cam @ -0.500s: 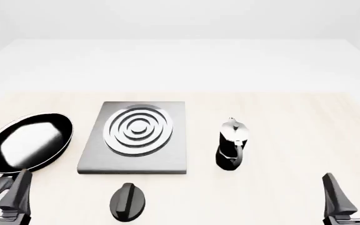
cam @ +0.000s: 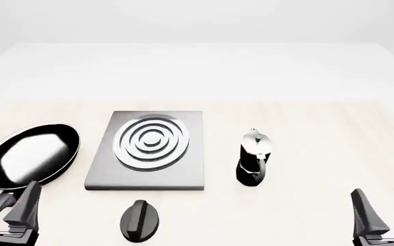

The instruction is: Turn on the stove and put the moka pot on it.

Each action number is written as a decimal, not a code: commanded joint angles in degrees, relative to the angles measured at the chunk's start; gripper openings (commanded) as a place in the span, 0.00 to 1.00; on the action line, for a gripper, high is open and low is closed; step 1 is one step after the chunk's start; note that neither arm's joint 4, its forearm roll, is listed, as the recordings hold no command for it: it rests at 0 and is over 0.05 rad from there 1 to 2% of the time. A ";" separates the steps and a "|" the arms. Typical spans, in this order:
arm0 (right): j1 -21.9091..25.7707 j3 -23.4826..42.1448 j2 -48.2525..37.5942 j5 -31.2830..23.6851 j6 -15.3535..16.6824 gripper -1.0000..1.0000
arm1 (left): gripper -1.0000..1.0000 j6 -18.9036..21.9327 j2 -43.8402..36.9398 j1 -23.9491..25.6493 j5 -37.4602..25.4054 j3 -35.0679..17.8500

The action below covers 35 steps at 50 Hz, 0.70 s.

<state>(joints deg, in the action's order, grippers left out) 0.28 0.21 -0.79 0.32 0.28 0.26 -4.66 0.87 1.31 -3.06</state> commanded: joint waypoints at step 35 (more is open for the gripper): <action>0.75 -0.06 0.54 -0.57 -0.02 1.00 | 1.00 16.87 -51.54 19.48 -10.27 -21.00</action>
<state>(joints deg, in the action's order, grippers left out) 0.90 0.17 -0.30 -0.15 0.27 13.61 -48.30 18.35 -6.05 -23.21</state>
